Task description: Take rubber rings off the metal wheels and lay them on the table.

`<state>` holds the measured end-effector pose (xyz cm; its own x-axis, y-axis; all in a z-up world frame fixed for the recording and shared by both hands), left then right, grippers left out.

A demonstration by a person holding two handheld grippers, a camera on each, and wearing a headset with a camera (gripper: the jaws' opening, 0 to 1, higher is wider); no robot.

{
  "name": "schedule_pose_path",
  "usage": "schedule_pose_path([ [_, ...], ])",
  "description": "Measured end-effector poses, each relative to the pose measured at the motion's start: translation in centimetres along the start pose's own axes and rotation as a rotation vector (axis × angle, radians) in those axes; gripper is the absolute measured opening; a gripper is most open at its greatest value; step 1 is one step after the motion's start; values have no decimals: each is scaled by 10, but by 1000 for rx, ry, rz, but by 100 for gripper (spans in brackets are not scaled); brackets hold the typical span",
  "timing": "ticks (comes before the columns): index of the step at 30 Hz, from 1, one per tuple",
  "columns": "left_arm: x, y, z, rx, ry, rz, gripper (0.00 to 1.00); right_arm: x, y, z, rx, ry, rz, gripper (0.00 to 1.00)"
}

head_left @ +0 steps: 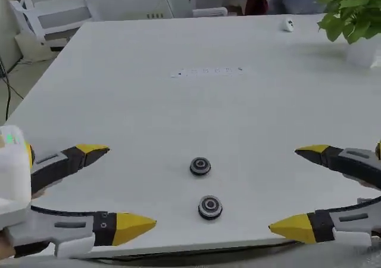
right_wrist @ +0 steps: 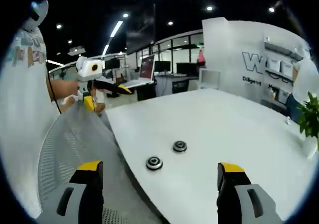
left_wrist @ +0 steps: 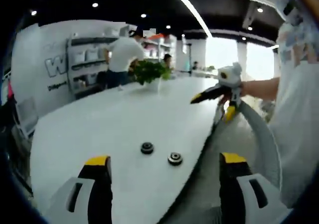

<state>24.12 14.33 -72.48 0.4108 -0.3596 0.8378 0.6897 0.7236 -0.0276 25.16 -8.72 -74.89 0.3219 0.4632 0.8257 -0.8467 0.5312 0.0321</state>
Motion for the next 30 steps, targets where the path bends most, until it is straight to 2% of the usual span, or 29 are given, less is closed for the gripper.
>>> schedule_pose_path([
  [2,-3,-1,-2,-4,18,4,89,-1,-1,-2,-5,6,-8,95],
  [7,-3,-3,-3,-7,18,10,90,-2,-4,-5,-16,18,-15,94],
  [14,-5,0,-5,9,27,35,91,-1,0,-8,-5,23,-15,94],
  [30,-8,2,-5,3,30,37,91,-2,2,-11,11,26,-8,94],
])
Point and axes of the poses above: the centre of the closed fingertips' face, and the gripper's own axes: z roughly backward along the fingers, y roughly to its left, x roughly out of its top, the point moved 1 cm from there along z, roughly backward along the fingers, and after that the axes turned 5 degrees about y, right-handed, at the moved point
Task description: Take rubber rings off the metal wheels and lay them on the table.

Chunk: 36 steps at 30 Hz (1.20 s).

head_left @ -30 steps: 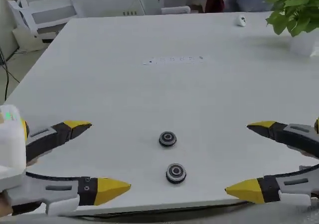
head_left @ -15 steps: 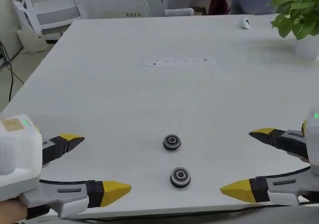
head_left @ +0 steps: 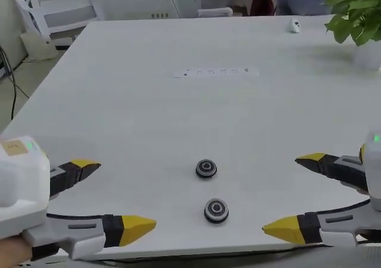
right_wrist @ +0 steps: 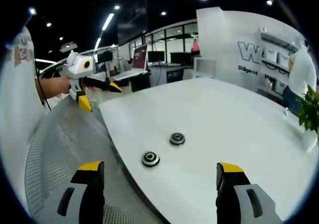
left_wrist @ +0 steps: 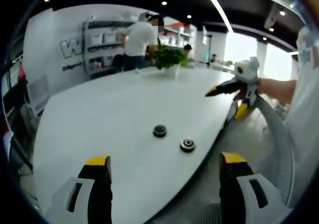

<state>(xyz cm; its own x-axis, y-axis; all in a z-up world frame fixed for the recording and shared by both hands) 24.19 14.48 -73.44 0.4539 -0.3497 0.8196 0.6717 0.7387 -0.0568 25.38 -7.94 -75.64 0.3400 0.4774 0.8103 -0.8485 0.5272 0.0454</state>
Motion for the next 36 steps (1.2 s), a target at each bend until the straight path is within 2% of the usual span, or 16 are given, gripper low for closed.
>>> schedule_pose_path([
  [12,1,2,-2,-9,3,6,90,-3,-2,-3,5,13,0,93],
  [24,4,-2,-4,-20,-5,4,90,-3,-4,0,6,8,-5,93],
  [32,3,-1,-4,-13,-1,7,90,-3,-5,2,13,-14,-29,86],
  [36,3,-2,-4,-13,0,7,89,-5,-5,1,11,-1,-16,84],
])
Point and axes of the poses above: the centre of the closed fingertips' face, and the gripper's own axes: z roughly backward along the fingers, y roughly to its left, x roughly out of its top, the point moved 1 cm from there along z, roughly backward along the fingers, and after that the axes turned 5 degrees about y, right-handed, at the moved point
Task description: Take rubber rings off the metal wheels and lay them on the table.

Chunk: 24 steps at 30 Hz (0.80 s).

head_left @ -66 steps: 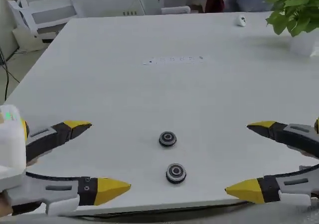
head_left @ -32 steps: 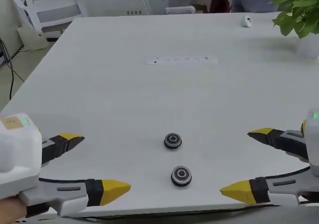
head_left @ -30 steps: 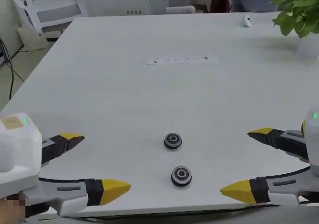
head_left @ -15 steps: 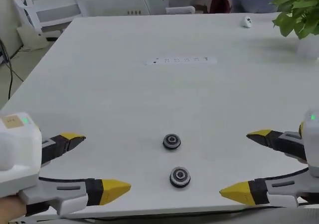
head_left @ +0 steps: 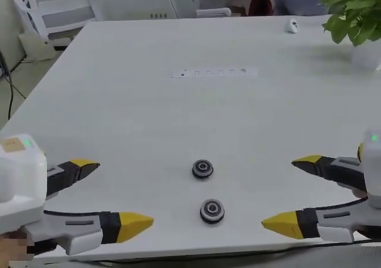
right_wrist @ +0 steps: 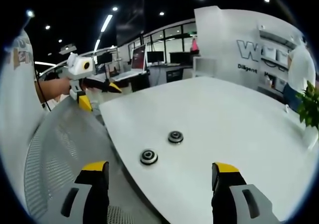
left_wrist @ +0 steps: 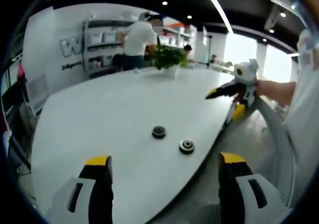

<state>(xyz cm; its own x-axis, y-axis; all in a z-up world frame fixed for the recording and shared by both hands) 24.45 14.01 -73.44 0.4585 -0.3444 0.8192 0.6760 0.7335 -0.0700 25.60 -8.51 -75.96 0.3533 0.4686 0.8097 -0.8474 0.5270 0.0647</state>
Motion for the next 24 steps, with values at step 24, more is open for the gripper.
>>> schedule_pose_path([
  [24,6,-1,-15,-48,24,-71,83,12,-7,-17,64,-21,44,71],
])
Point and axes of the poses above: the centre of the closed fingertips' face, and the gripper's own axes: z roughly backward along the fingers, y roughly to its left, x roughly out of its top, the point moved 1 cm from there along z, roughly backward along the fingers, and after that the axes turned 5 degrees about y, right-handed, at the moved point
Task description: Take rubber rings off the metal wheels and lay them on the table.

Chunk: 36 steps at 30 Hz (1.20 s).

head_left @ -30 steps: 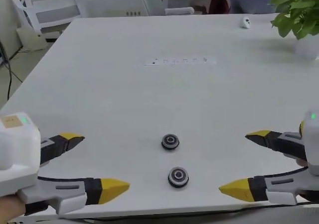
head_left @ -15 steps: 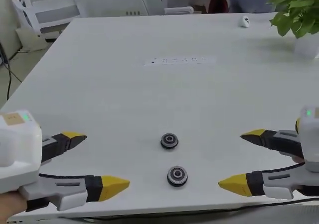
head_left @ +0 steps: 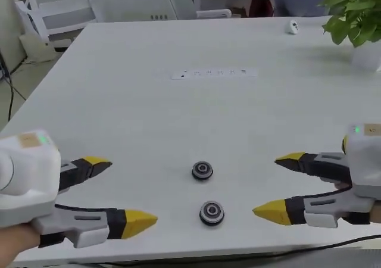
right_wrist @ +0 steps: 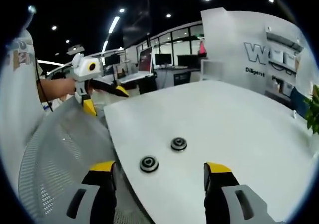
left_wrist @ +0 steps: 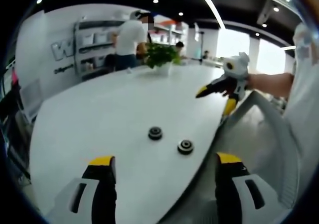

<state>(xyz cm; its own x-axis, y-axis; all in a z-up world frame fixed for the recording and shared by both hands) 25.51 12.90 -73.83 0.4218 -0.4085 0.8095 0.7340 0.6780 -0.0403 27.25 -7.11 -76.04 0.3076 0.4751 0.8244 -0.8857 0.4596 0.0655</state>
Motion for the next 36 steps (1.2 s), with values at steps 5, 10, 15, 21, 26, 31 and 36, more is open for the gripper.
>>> schedule_pose_path([
  [5,4,4,-4,-10,1,-6,81,3,-3,-4,17,2,-2,70],
  [10,6,5,-10,-21,13,-30,78,6,-3,-9,24,16,27,68],
  [15,8,6,-18,-34,18,-41,77,6,-5,-15,35,17,39,66],
  [21,10,9,-26,-51,24,-46,75,4,-8,-22,47,24,43,63],
  [26,13,10,-32,-58,29,-66,72,2,-9,-27,56,40,55,63],
  [31,12,6,-40,-84,36,-80,70,0,-8,-32,67,52,68,62],
  [36,11,4,-48,-102,57,-107,67,-8,-9,-39,80,78,81,61],
])
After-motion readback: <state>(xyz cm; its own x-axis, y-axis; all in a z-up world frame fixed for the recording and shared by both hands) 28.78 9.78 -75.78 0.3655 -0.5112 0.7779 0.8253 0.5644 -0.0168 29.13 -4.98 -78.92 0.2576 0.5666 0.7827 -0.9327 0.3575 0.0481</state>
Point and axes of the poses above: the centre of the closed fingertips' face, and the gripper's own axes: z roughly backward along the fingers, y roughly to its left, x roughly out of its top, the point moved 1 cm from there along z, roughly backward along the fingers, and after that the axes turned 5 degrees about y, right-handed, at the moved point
